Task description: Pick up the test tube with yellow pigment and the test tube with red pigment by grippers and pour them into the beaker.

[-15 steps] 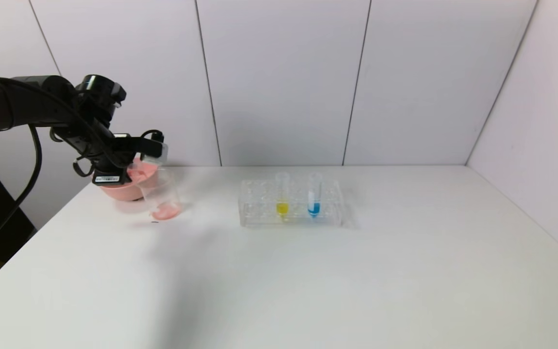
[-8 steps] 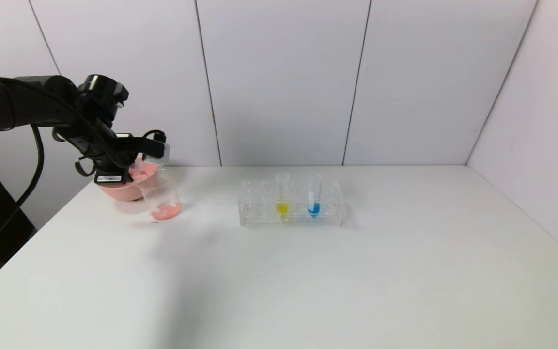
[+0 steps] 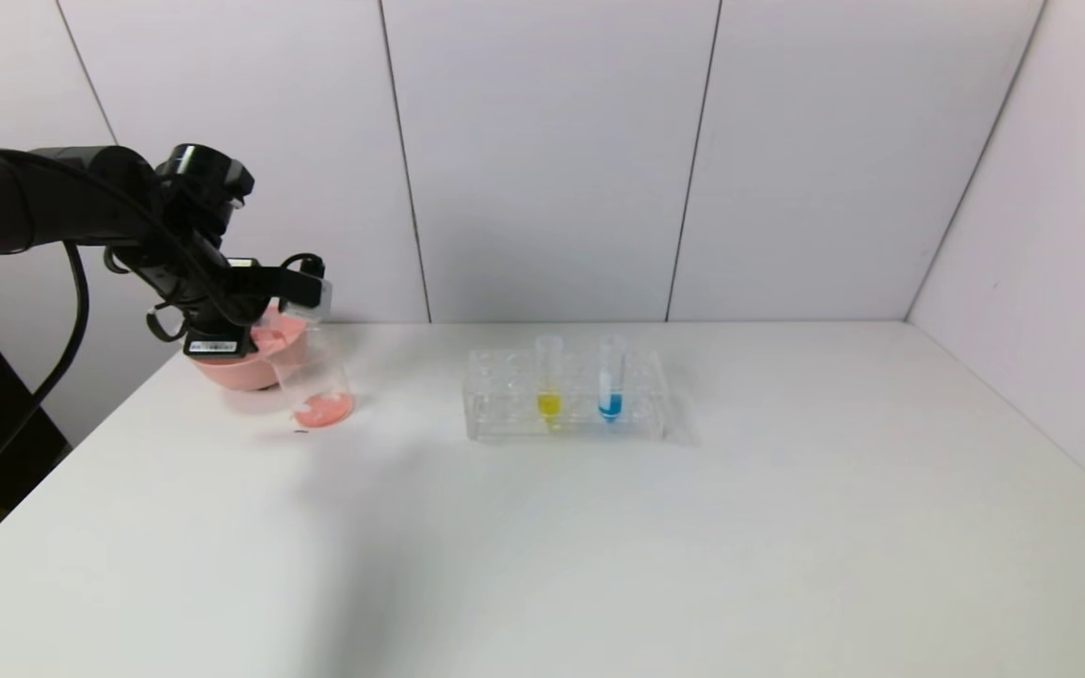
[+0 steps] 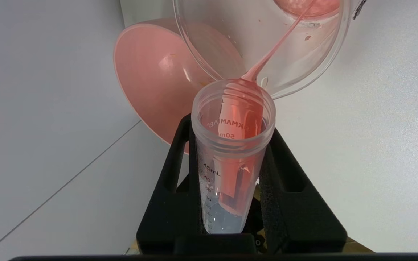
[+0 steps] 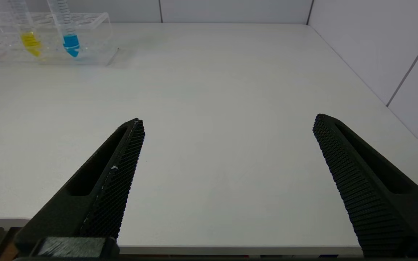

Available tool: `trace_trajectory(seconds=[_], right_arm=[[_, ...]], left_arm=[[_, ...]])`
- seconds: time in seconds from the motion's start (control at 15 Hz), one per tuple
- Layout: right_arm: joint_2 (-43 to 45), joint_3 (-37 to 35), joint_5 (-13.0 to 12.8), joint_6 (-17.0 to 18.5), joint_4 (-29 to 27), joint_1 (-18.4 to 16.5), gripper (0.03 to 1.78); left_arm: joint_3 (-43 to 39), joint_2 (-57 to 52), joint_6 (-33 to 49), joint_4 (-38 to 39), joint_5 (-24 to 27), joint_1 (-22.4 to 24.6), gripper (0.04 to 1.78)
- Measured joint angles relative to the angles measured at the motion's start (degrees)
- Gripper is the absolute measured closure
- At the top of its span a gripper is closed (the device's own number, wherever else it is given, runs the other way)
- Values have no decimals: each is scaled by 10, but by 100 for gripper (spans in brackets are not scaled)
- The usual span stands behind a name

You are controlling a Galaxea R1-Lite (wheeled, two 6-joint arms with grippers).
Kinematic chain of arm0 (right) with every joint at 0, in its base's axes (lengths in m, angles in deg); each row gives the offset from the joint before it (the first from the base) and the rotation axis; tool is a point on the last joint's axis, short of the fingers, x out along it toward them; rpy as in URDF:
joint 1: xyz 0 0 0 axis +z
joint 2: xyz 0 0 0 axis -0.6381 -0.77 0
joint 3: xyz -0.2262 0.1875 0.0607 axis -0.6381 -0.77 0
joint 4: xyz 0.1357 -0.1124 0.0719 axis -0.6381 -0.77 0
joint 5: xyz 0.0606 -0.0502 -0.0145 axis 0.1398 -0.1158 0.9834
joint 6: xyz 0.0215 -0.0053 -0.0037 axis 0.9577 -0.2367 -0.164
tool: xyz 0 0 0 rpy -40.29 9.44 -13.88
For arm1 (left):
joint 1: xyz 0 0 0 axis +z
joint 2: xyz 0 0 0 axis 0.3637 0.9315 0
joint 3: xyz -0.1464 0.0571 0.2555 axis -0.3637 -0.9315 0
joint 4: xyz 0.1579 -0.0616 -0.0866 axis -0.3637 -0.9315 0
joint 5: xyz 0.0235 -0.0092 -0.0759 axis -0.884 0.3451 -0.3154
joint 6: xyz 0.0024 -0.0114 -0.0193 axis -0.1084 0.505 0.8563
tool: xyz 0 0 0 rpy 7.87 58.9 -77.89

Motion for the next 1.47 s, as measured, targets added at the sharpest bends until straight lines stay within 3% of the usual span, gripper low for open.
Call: trace_trajectory(seconds=[1.47], right_arm=[[0,0,0,0,0,0,11]], left_arm=[[0,0,-114,1,-64,-15,135]])
